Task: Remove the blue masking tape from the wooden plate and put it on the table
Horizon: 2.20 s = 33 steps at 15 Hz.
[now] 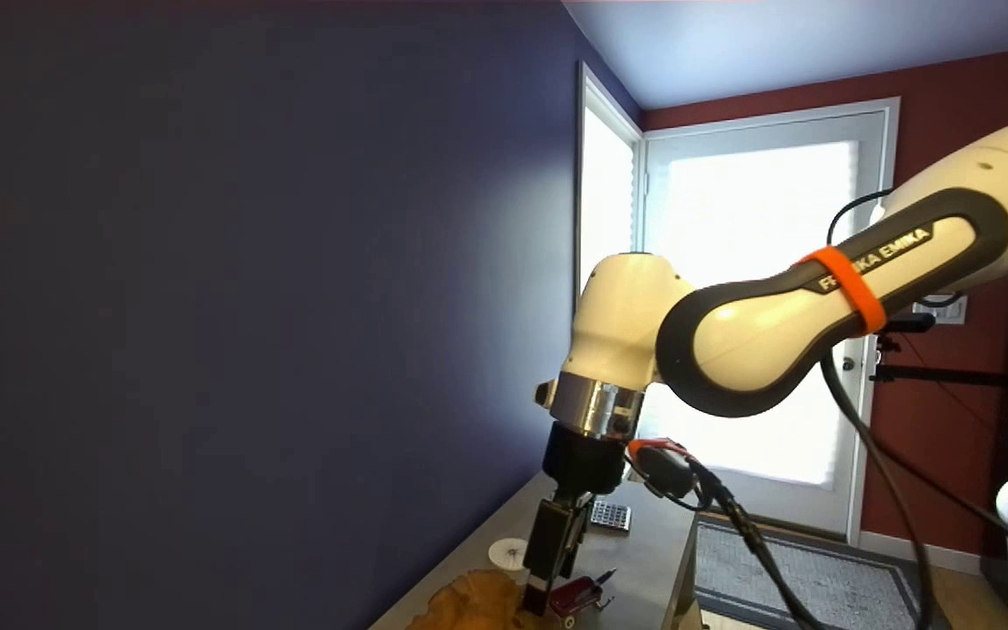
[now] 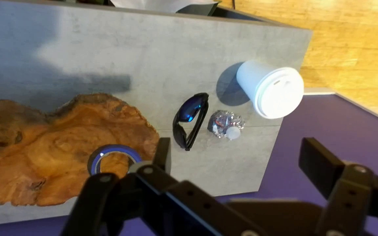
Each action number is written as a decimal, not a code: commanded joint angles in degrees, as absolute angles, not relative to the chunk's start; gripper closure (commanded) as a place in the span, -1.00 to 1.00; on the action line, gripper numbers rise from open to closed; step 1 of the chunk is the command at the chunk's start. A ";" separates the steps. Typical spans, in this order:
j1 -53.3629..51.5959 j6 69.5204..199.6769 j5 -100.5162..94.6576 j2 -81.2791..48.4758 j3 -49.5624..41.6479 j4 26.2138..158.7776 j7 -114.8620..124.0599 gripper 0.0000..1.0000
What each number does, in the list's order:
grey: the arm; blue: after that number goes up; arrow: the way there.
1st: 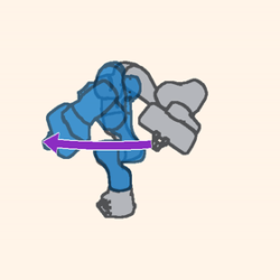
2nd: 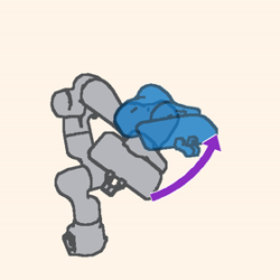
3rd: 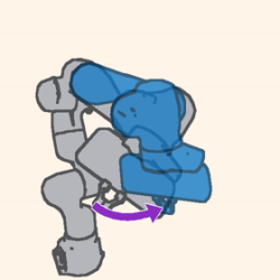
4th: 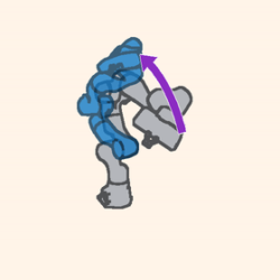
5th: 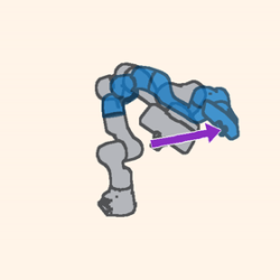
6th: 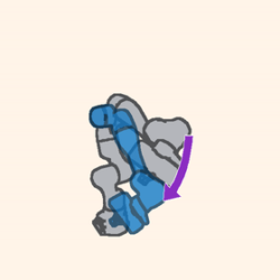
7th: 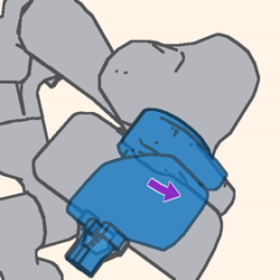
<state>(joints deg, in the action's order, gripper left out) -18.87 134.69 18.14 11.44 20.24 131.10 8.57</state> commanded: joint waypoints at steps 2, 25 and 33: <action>-16.54 140.18 11.77 -0.37 19.14 122.44 11.86 -1.00; -23.61 154.19 2.57 -36.40 6.96 100.20 23.05 -1.00; -23.04 153.90 4.07 -40.34 8.27 96.22 22.45 -1.00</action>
<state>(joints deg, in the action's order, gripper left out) -22.81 153.92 2.13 -38.19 7.77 99.18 22.22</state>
